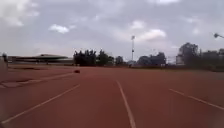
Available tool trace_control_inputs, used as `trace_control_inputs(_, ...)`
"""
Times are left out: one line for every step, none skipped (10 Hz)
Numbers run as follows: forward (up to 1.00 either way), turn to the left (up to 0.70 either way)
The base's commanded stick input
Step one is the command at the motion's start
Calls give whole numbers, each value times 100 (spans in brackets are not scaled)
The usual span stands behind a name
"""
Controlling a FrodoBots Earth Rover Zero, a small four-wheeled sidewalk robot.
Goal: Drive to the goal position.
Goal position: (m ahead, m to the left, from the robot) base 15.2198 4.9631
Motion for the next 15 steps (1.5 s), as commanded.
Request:
trace_control_inputs(45,0)
trace_control_inputs(45,0)
trace_control_inputs(45,0)
trace_control_inputs(45,0)
trace_control_inputs(45,0)
trace_control_inputs(45,0)
trace_control_inputs(45,0)
trace_control_inputs(45,0)
trace_control_inputs(45,0)
trace_control_inputs(45,0)
trace_control_inputs(45,0)
trace_control_inputs(45,0)
trace_control_inputs(45,0)
trace_control_inputs(45,0)
trace_control_inputs(45,0)
